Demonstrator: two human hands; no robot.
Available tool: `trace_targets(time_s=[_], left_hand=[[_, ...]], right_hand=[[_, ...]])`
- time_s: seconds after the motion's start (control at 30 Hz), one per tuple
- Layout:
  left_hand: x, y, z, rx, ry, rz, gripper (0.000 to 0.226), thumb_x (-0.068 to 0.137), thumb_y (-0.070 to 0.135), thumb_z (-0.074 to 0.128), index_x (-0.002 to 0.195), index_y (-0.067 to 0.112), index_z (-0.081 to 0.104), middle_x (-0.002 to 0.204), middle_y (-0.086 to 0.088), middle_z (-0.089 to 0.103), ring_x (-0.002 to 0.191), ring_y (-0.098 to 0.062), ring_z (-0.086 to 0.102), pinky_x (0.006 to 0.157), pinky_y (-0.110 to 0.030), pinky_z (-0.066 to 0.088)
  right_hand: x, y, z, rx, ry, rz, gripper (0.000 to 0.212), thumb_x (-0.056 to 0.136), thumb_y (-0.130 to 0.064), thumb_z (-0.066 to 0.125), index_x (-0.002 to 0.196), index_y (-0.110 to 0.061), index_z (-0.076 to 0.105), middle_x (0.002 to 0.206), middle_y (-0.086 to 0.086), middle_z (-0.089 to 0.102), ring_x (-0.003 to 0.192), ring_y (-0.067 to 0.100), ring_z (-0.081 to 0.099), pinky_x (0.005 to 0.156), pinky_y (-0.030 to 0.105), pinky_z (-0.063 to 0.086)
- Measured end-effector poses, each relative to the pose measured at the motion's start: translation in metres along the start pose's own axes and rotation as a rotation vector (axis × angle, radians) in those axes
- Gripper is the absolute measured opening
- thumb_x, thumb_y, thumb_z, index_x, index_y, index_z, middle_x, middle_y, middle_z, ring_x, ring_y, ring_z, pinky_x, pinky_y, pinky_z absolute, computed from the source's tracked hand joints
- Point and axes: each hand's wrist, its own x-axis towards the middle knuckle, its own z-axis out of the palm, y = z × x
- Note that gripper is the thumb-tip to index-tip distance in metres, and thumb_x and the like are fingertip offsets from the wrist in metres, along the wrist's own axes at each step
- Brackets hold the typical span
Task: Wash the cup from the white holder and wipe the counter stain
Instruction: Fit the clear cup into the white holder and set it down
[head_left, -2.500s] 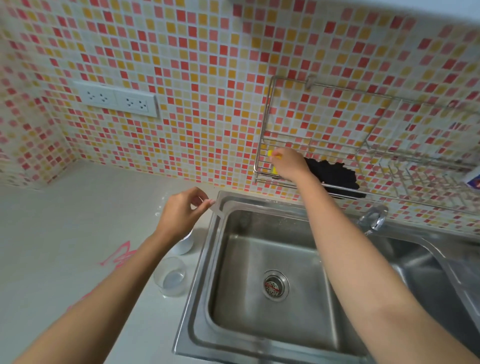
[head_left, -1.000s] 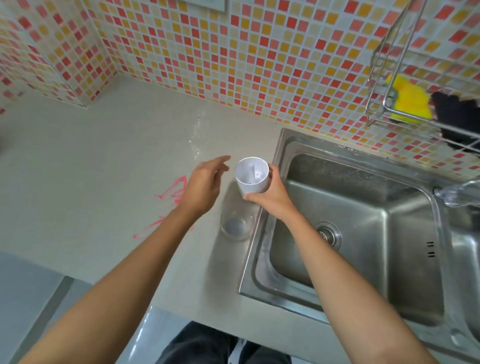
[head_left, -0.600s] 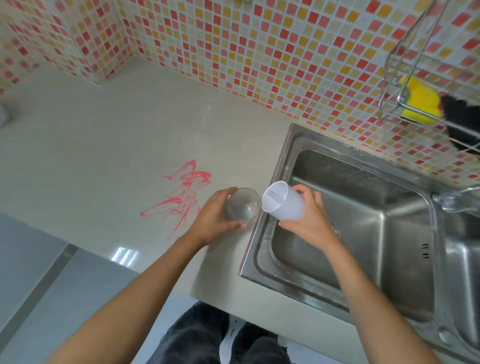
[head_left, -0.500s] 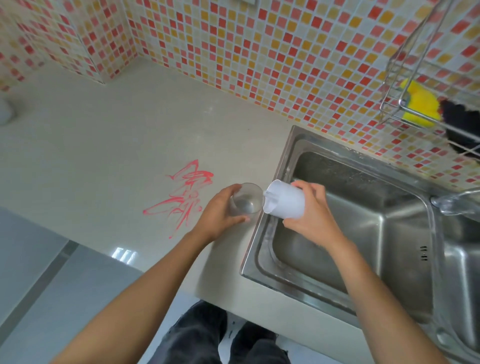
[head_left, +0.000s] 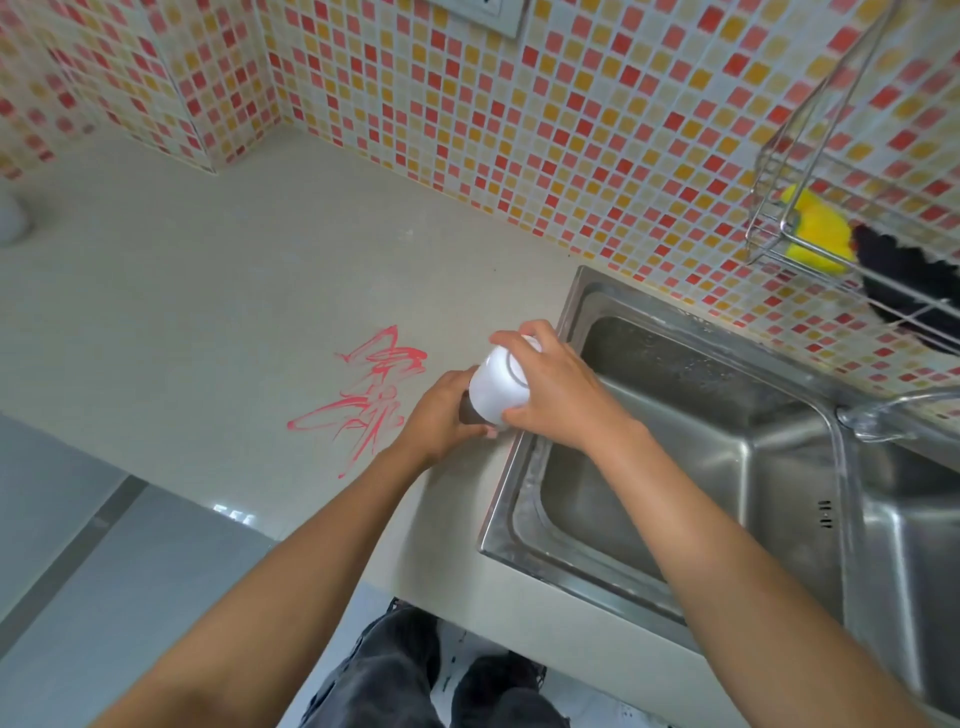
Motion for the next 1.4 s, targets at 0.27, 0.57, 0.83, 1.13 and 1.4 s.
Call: trace_targets(time_s=[0.27, 0.57, 0.83, 1.13, 1.4], left_hand=[[-0.007, 0.000, -0.005, -0.024, 0.012, -0.035, 0.108, 0.068, 0.031, 0.086, 0.152, 0.013, 0.021, 0.153, -0.005, 0.036, 0.137, -0.020, 0.037, 0.111, -0.031, 0.031], [0.003, -0.001, 0.000, -0.048, 0.006, 0.004, 0.077, 0.066, 0.022, 0.087, 0.134, 0.022, 0.051, 0.118, 0.008, 0.065, 0.101, -0.010, 0.060, 0.078, 0.000, 0.038], [0.004, -0.004, 0.003, 0.005, 0.010, 0.005, 0.076, 0.068, 0.017, 0.085, 0.135, 0.015, 0.050, 0.109, 0.009, 0.064, 0.092, -0.008, 0.058, 0.072, 0.003, 0.037], [-0.001, 0.006, -0.018, 0.170, -0.170, -0.063, 0.084, 0.078, 0.017, 0.077, 0.148, 0.017, 0.031, 0.126, 0.000, 0.057, 0.113, -0.025, 0.056, 0.088, -0.021, 0.043], [-0.009, 0.052, -0.054, 0.323, 0.169, 0.006, 0.062, 0.100, 0.027, 0.047, 0.153, 0.009, 0.020, 0.157, -0.011, 0.029, 0.140, -0.030, 0.035, 0.115, -0.035, 0.025]], right_hand=[[0.007, 0.017, 0.042, 0.379, -0.039, 0.114, 0.112, 0.065, -0.019, 0.083, 0.150, -0.037, 0.011, 0.156, -0.001, 0.014, 0.141, 0.021, 0.024, 0.111, 0.032, 0.030], [0.007, 0.011, 0.059, 0.693, 0.119, 0.267, 0.078, 0.078, -0.046, 0.072, 0.140, -0.029, 0.029, 0.138, -0.003, 0.040, 0.123, 0.012, 0.041, 0.095, 0.023, 0.032], [0.008, 0.009, 0.070, 0.750, 0.174, 0.267, 0.070, 0.077, -0.040, 0.075, 0.133, -0.032, 0.033, 0.129, -0.003, 0.043, 0.116, 0.010, 0.043, 0.090, 0.022, 0.034], [-0.001, 0.009, 0.054, 0.774, 0.143, 0.283, 0.079, 0.087, -0.056, 0.057, 0.150, -0.033, 0.016, 0.157, -0.005, 0.021, 0.139, 0.012, 0.026, 0.111, 0.032, 0.024], [-0.041, 0.045, 0.030, 0.480, 0.381, 0.322, 0.062, 0.101, -0.042, 0.037, 0.153, -0.013, 0.018, 0.159, 0.004, 0.019, 0.147, 0.014, 0.009, 0.115, 0.026, 0.009]])
